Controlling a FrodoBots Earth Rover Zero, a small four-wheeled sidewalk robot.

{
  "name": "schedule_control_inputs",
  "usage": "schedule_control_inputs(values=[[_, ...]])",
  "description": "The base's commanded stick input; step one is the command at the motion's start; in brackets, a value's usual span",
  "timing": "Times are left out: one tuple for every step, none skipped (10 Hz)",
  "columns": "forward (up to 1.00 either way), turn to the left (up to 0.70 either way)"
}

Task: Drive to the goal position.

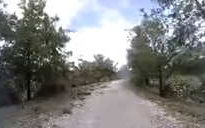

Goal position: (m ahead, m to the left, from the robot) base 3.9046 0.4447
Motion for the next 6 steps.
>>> schedule_control_inputs(values=[[0.45,0.0],[0.45,0.0],[0.45,0.0],[0.45,0.0],[0.45,0.0],[0.45,0.0]])
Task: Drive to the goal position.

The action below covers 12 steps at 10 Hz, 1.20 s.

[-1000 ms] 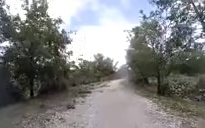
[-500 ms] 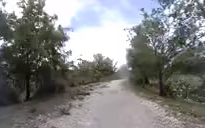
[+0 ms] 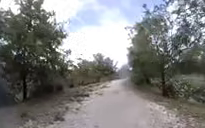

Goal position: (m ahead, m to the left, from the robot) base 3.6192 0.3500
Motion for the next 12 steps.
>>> schedule_control_inputs(values=[[0.45,0.0],[0.45,0.0],[0.45,0.0],[0.45,0.0],[0.45,0.0],[0.45,0.0],[0.45,0.0],[0.45,0.0],[0.45,0.0],[0.45,0.0],[0.45,0.0],[0.45,0.0]])
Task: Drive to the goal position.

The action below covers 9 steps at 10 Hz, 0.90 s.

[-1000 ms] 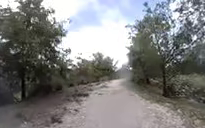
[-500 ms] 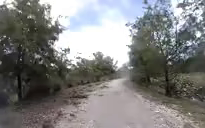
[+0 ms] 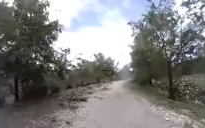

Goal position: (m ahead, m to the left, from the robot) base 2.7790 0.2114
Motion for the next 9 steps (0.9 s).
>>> schedule_control_inputs(values=[[0.45,0.0],[0.45,0.0],[0.45,0.0],[0.45,0.0],[0.45,0.0],[0.45,0.0],[0.45,0.0],[0.45,0.0],[0.45,0.0]])
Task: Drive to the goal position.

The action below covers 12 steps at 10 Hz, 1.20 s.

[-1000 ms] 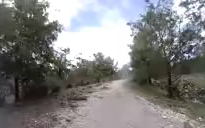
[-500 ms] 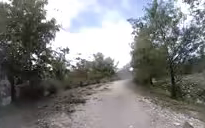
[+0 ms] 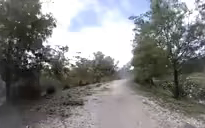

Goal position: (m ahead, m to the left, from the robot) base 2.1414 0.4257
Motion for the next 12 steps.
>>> schedule_control_inputs(values=[[0.45,0.0],[0.45,0.0],[0.45,0.0],[0.45,0.0],[0.45,0.0],[0.45,0.0],[0.45,0.0],[0.45,0.0],[0.45,0.0],[0.45,0.0],[0.45,0.0],[0.45,0.0]])
